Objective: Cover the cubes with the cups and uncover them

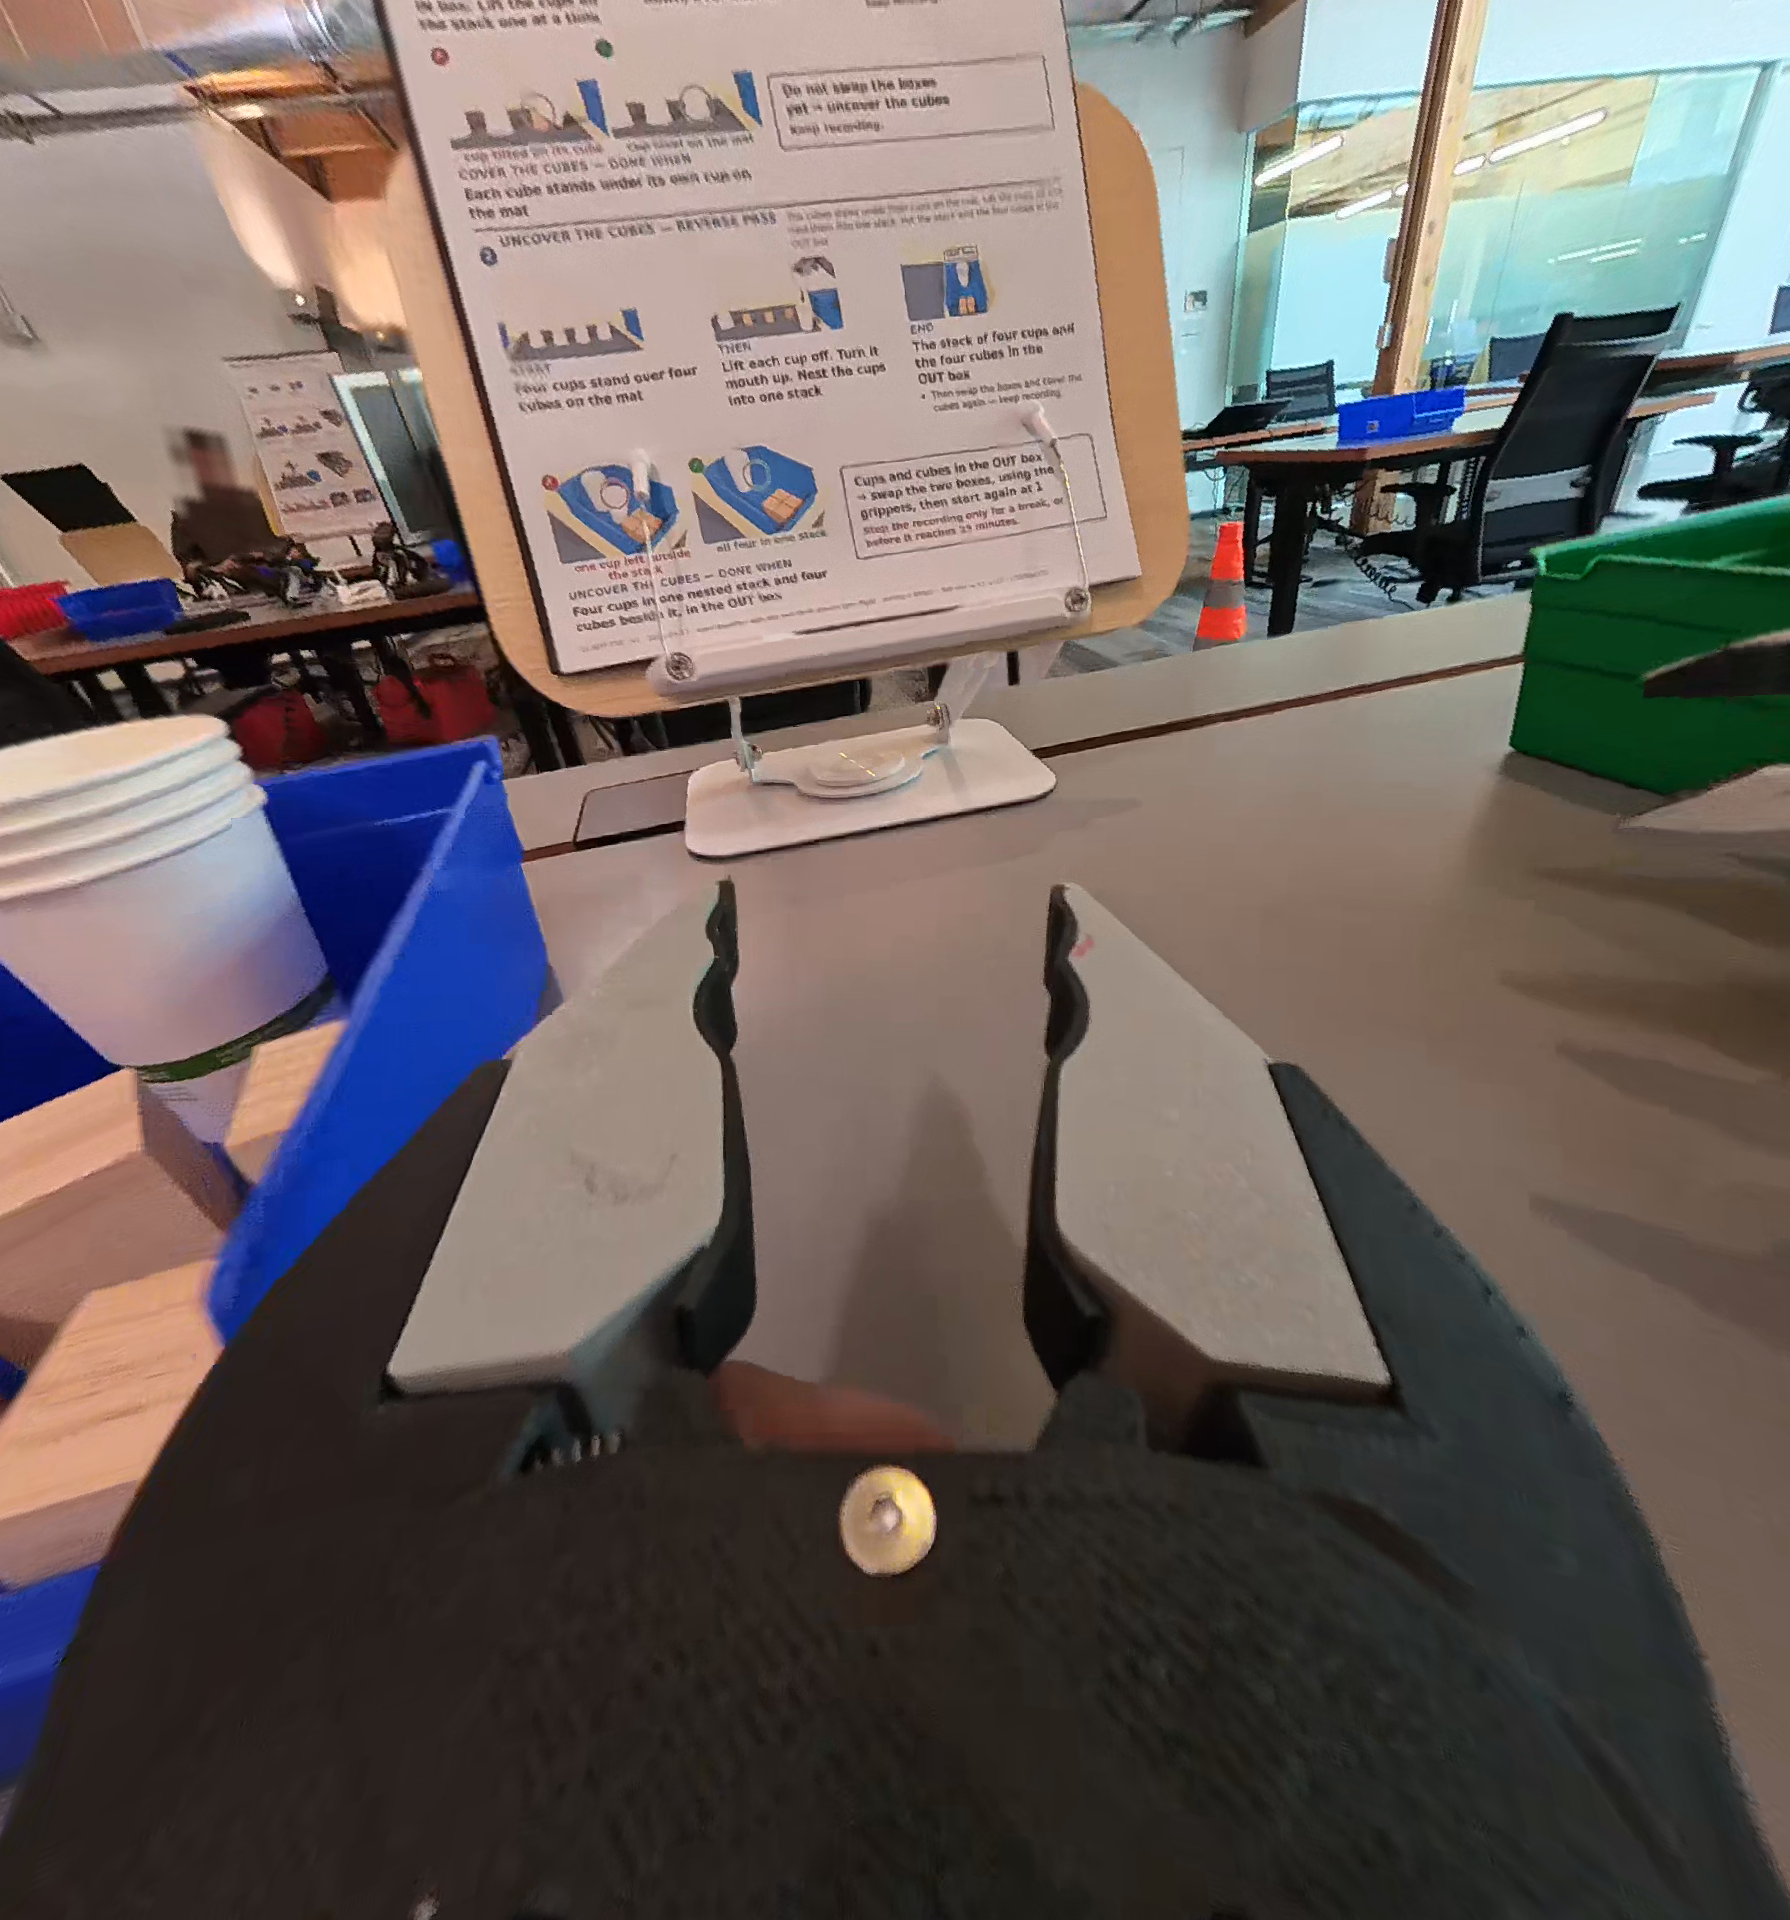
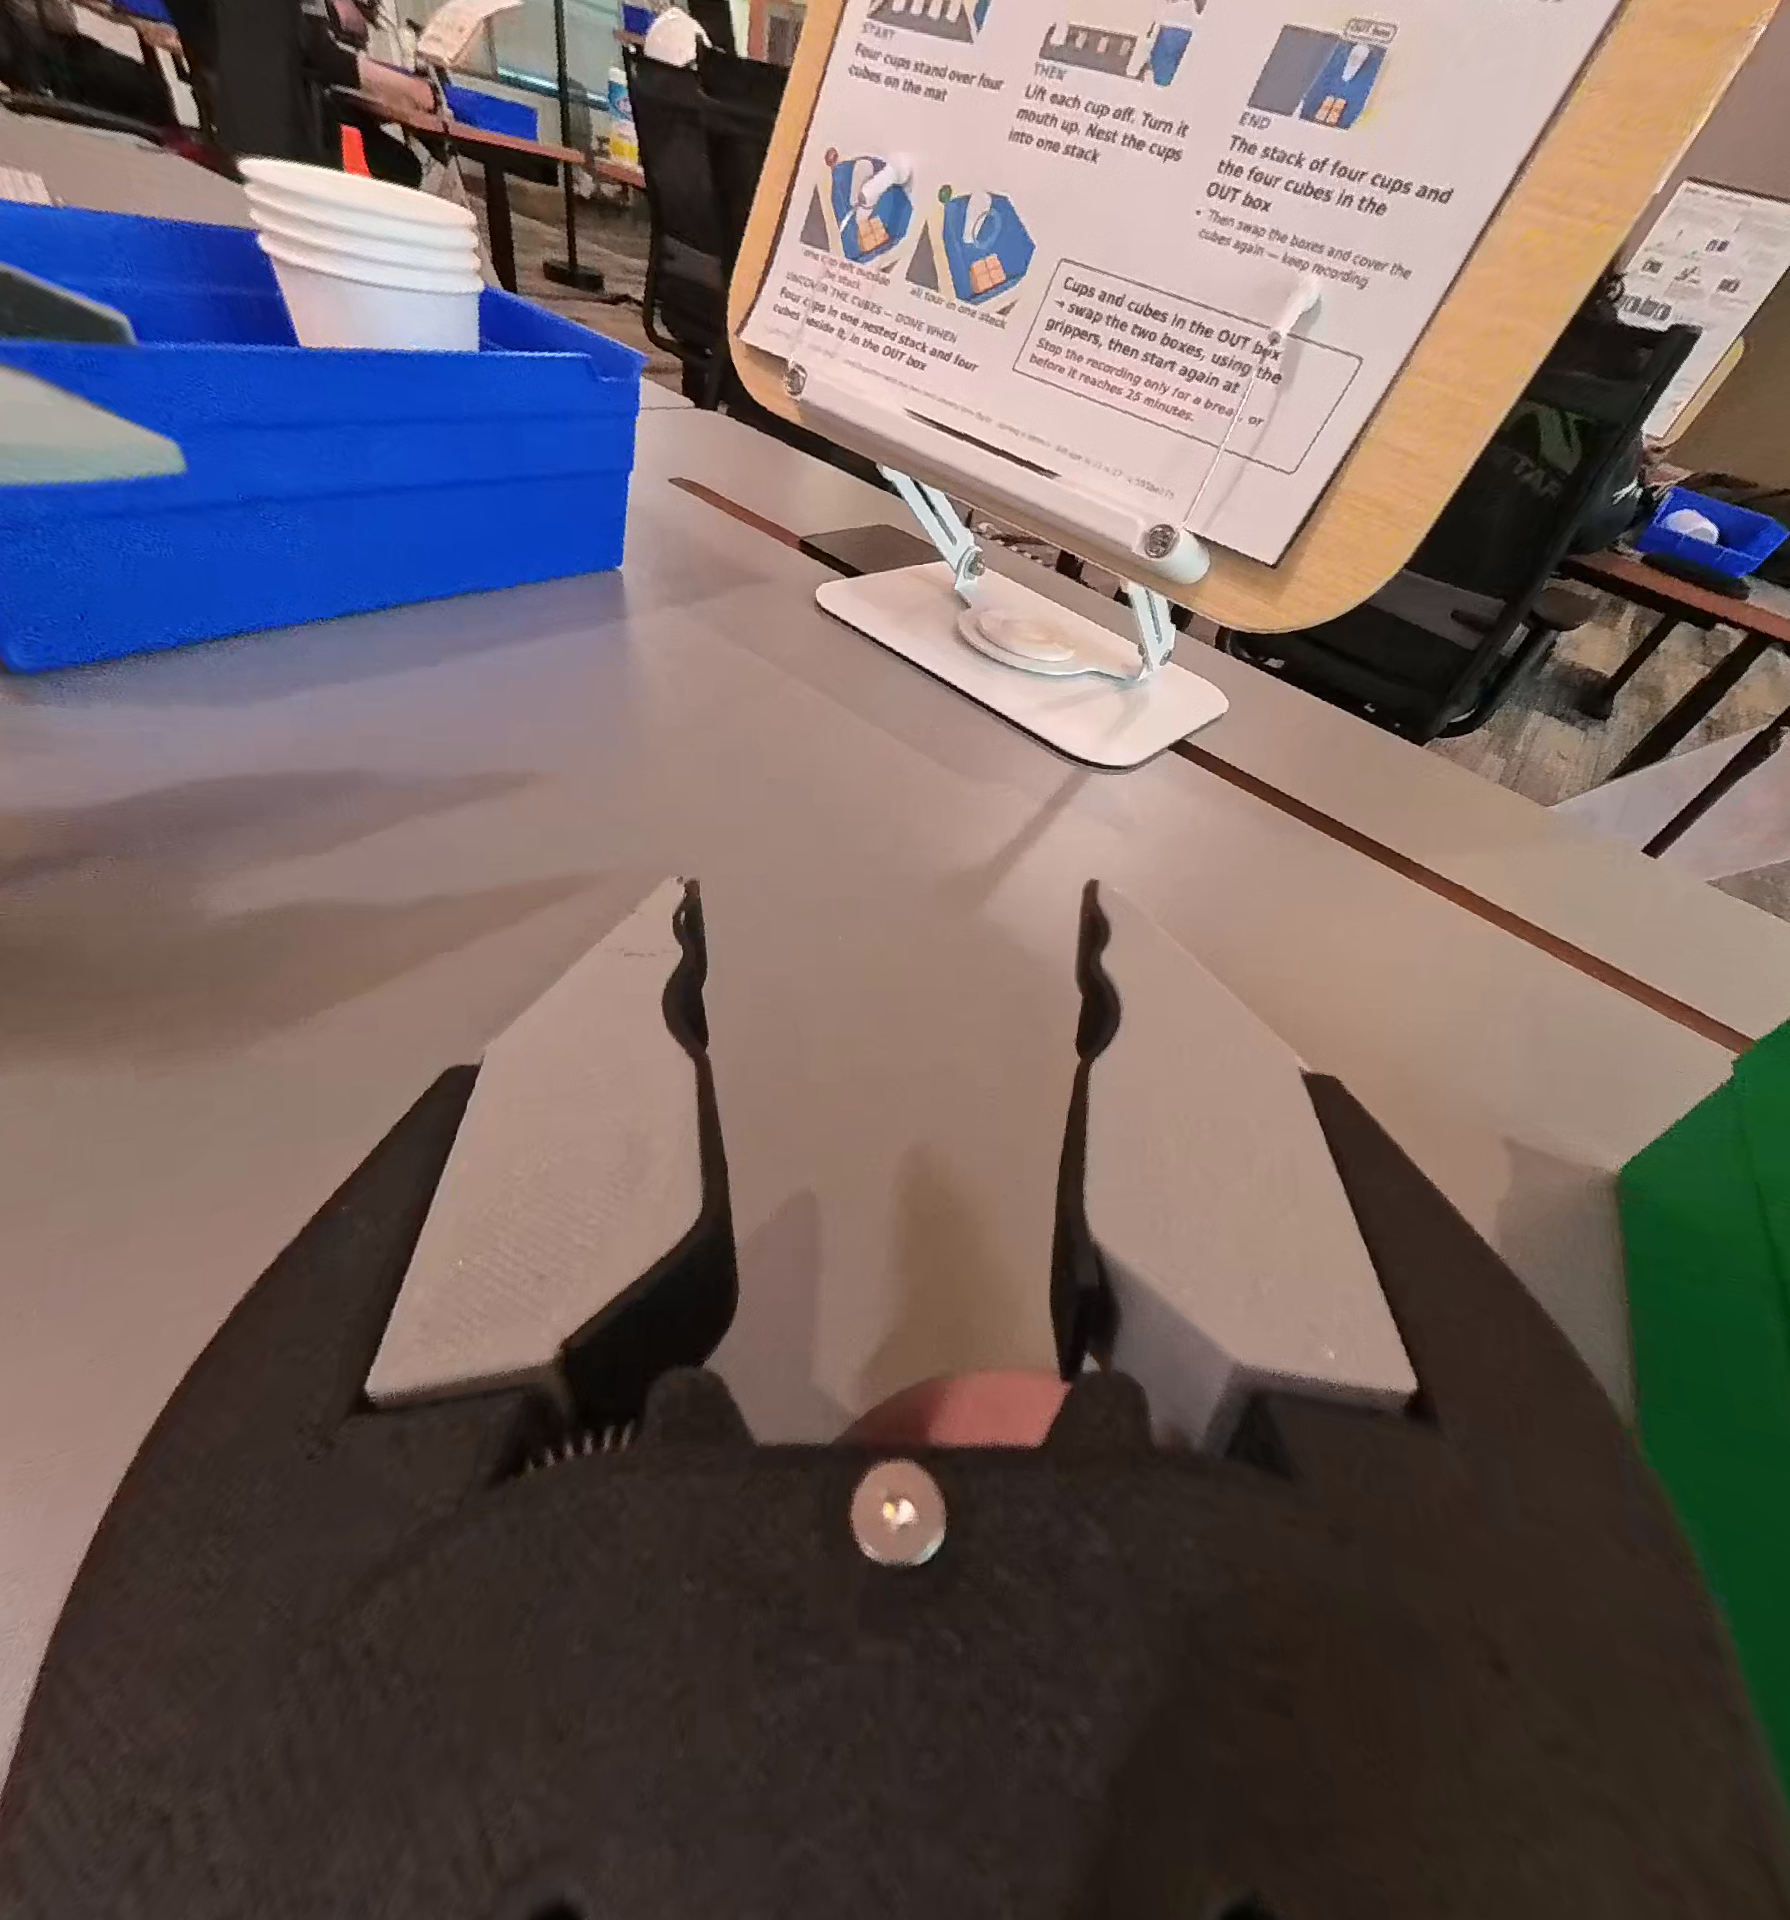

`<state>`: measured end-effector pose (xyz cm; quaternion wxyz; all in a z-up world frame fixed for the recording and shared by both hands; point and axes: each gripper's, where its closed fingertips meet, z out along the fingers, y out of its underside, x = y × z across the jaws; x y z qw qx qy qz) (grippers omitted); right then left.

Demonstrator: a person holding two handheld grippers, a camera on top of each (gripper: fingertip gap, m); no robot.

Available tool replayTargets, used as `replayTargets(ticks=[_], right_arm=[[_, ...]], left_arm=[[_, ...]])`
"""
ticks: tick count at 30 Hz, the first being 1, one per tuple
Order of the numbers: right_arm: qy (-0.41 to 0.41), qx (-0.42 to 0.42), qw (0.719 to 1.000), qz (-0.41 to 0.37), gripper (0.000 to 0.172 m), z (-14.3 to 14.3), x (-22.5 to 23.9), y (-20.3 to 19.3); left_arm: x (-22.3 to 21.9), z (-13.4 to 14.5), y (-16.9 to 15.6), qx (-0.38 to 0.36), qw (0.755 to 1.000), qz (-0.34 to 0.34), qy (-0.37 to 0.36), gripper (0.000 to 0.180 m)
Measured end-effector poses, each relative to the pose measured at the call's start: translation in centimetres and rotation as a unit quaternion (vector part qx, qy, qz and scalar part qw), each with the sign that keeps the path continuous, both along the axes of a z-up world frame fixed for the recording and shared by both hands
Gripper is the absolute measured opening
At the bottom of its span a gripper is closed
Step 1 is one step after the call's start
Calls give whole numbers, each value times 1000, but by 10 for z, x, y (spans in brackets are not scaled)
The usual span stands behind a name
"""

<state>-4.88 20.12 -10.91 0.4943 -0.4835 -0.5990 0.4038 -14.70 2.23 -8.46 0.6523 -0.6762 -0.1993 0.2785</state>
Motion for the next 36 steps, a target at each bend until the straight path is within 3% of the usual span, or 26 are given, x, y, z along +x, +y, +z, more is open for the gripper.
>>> replayTargets(ticks=[6,8,10,14,17,25,28,30,36], right_arm=[[-24,17,1000,9,68,-12,-4,-9],[-32,21,999,12,68,-15,-5,-13],[-35,27,999,9,67,-16,-5,-14],[-37,24,999,13,67,-14,-2,-19],[-30,40,999,15,67,-8,0,-23],[-46,49,997,26,67,-15,-1,-33],[-48,58,997,28,67,-18,-2,-35],[-51,59,997,29,67,-19,-2,-37],[-42,75,996,23,66,-17,-2,-36]], left_arm=[[-24,88,-46,28,999,-10,16,62],[-46,111,-53,9,1000,-12,19,61],[-80,117,-57,-52,998,4,18,62],[-151,90,-58,-178,982,21,-54,69],[-199,66,-63,-276,957,55,-68,69],[-249,-2,-74,-499,854,44,-142,65],[-251,-15,-76,-537,830,32,-147,51],[-245,-23,-74,-543,825,14,-160,26],[-239,-25,-75,-560,822,35,-96,14]])
